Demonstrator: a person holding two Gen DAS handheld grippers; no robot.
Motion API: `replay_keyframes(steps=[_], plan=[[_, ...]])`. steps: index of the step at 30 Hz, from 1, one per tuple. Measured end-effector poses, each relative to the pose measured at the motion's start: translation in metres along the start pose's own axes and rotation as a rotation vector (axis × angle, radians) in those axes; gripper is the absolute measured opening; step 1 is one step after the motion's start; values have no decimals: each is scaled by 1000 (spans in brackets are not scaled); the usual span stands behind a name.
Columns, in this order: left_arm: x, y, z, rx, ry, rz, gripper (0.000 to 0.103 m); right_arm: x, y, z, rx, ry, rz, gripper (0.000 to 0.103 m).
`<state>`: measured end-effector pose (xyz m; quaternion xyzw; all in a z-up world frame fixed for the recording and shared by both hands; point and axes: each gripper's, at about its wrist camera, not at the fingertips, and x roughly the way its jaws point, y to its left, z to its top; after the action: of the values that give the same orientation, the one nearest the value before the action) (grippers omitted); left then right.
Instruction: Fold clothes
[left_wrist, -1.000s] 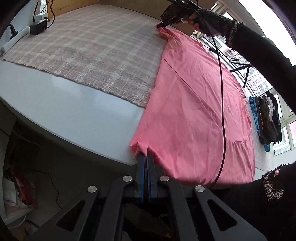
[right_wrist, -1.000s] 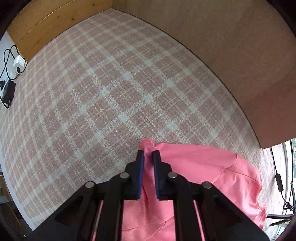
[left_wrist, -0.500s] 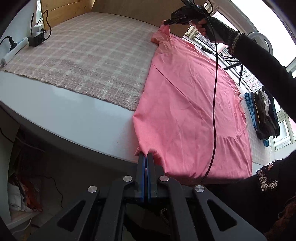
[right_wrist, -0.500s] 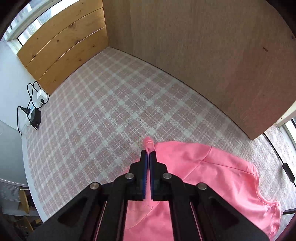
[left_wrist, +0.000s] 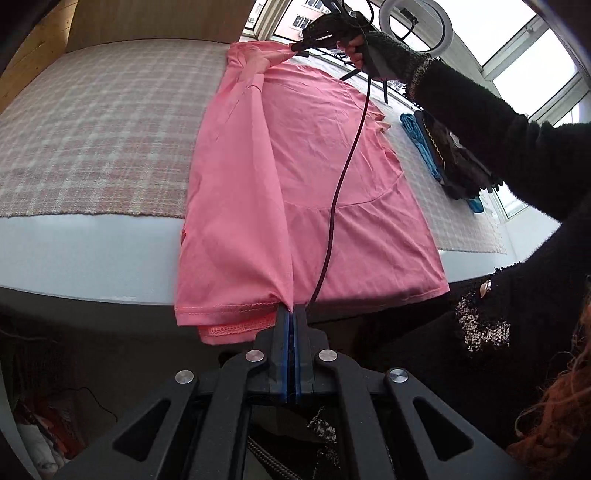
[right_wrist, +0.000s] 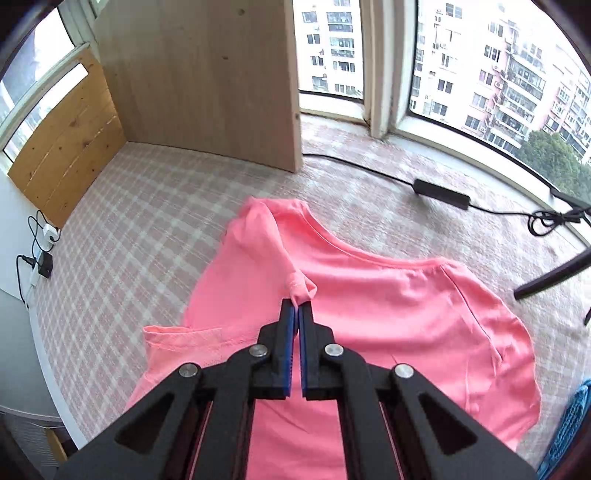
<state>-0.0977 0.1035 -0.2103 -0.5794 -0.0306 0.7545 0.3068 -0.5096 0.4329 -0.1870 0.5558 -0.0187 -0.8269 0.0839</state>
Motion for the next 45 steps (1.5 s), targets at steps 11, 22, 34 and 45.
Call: replay_keyframes(steps=[11, 22, 34, 45], plan=[[-7, 22, -8, -14, 28, 73, 1, -10, 12, -20, -57, 2, 2, 21], [-17, 27, -30, -59, -6, 83, 4, 2, 50, -60, -80, 112, 142, 22], [56, 3, -10, 76, 28, -145, 15, -28, 77, -147, -152, 148, 157, 28], [26, 31, -22, 63, -63, 121, 20, -49, 107, -195, -130, 169, 219, 28]])
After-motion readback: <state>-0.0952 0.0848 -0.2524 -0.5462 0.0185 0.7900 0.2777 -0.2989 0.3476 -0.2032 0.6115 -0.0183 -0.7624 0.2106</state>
